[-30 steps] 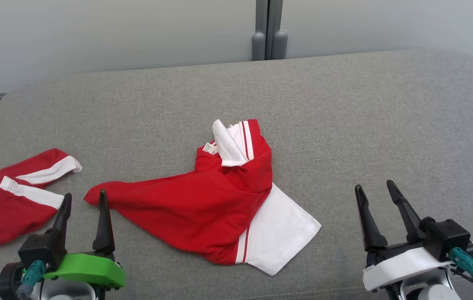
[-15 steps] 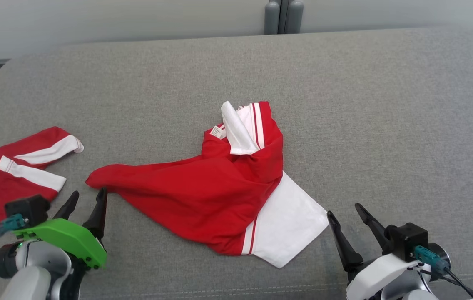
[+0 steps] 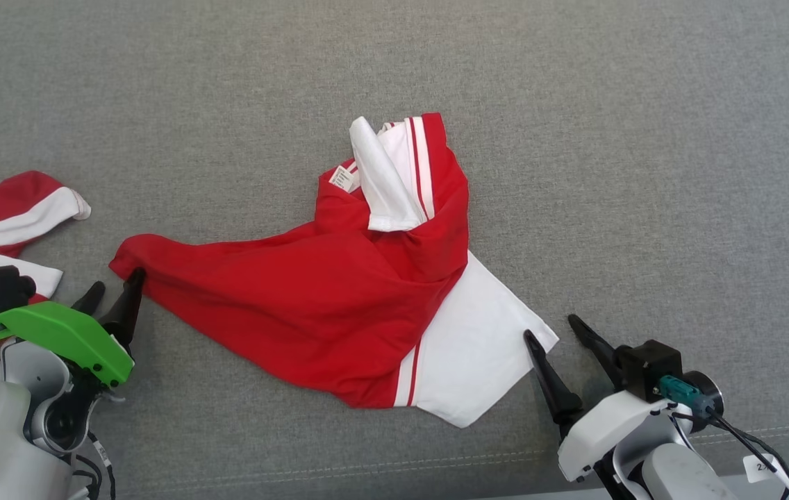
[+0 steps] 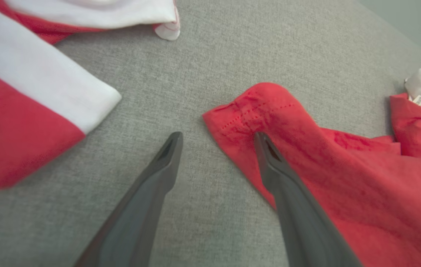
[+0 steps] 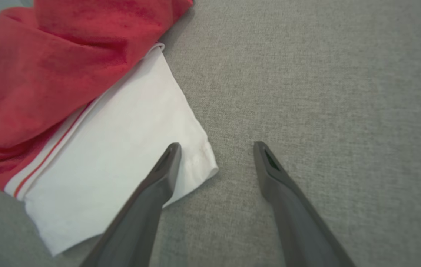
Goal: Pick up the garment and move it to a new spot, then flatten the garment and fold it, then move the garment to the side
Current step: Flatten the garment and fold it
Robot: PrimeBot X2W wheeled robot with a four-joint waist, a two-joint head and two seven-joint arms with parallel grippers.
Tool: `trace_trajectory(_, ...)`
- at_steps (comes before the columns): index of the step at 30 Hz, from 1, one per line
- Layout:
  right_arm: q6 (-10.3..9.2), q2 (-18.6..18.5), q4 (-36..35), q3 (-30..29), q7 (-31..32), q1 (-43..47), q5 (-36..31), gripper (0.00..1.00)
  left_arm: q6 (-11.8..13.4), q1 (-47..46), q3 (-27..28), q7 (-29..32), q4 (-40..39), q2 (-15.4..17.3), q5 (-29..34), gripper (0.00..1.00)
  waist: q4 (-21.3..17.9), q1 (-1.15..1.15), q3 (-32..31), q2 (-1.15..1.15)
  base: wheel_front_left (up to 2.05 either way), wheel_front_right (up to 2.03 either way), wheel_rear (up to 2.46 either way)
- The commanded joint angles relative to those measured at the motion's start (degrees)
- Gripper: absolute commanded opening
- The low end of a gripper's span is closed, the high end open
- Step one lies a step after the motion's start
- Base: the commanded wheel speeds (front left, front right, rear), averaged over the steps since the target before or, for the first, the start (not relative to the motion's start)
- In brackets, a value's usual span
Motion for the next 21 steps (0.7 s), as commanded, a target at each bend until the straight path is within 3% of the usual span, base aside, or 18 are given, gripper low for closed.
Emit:
trace_trajectory(1, -0.03, -0.3, 0.7, 0.7, -0.3, -1.3, 0.5, 1.0, -0.2, -1.3, -0.8, 0.1, -0.1, 0.9, -1.6, 1.0, -1.0, -0.01, 1.9, 0.0, 0.0, 0.0, 0.0)
trace_trajectory(13, -0.06, -0.9, 4.3, 4.3, 0.0, -4.0, 1.3, 1.0, -0.3, -2.7, -9.9, 0.6, -0.4, 4.5, -10.3, 1.0, -1.6, -0.01, 4.1, 0.0, 0.0, 0.0, 0.0)
trace_trajectory(14, -0.06, -0.9, 4.5, 4.7, 0.2, -4.2, 1.4, 1.0, -0.3, -2.9, -10.4, 0.4, 0.0, 4.4, -11.0, 0.87, -1.6, -0.01, 4.1, 0.0, 0.0, 0.0, 0.0)
trace_trajectory(15, -0.06, -1.0, 4.8, 5.0, 0.4, -4.4, 1.5, 0.49, -0.3, -3.1, -11.3, 0.9, 0.5, 4.5, -11.0, 0.36, -1.7, -0.01, 4.1, 0.0, 0.0, 0.0, 0.0)
trace_trajectory(16, -0.06, -1.0, 4.9, 5.1, 0.4, -4.5, 1.5, 0.1, -0.3, -3.0, -12.0, 1.4, 0.8, 4.5, -11.6, 0.0, -1.7, -0.01, 4.2, 0.0, 0.0, 0.0, 0.0)
trace_trajectory(17, -0.06, -1.1, 5.2, 5.3, 0.6, -4.5, 1.5, 0.0, -0.3, -3.1, -12.6, 1.2, 1.2, 4.2, -12.2, 0.0, -1.8, -0.01, 4.1, 0.0, 0.0, 0.0, 0.0)
trace_trajectory(21, -0.06, -1.0, 4.1, 4.3, -1.1, -4.5, 2.7, 0.0, -0.3, -4.0, -14.0, -1.3, 1.6, 4.4, -13.1, 0.0, -2.0, -0.01, 3.8, 0.0, 0.0, 0.0, 0.0)
